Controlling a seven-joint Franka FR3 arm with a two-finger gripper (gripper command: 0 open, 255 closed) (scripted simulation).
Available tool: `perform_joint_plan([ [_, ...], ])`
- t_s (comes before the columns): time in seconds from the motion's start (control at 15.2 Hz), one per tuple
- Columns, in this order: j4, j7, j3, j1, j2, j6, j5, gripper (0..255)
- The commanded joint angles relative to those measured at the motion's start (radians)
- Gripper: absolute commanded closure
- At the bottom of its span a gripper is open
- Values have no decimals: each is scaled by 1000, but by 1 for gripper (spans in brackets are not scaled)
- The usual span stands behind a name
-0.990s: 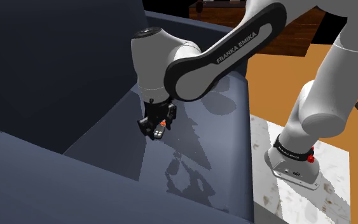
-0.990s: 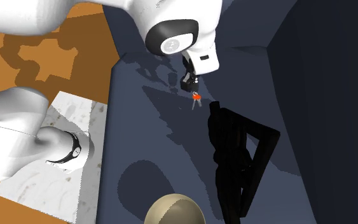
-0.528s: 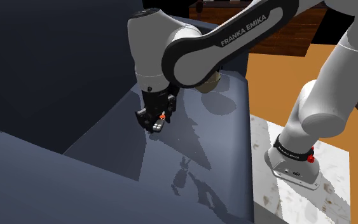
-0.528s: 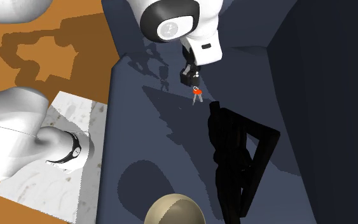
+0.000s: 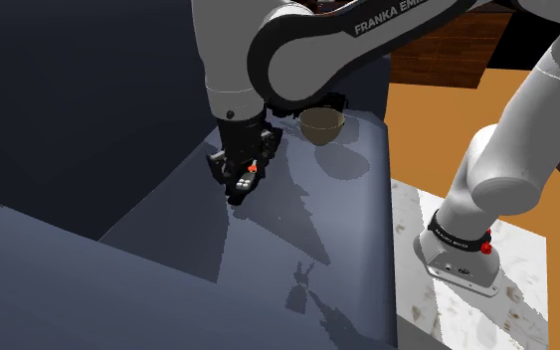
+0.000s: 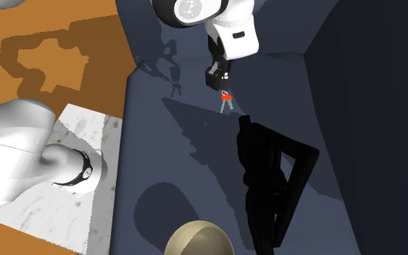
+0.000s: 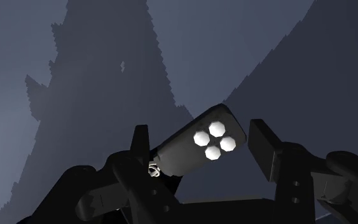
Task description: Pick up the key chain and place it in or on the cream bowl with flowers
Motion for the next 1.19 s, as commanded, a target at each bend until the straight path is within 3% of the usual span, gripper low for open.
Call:
perform_joint_plan([
  [0.0, 21, -2, -2, -1, -5, -25, 2, 255],
  [0.26, 63, -6, -4, -2, -13, -75, 6, 255],
  [0.66, -58, -182, -105, -53, -139, -72, 58, 255],
  [1.12, -148, -370, -230, -110, -231, -80, 64, 255],
])
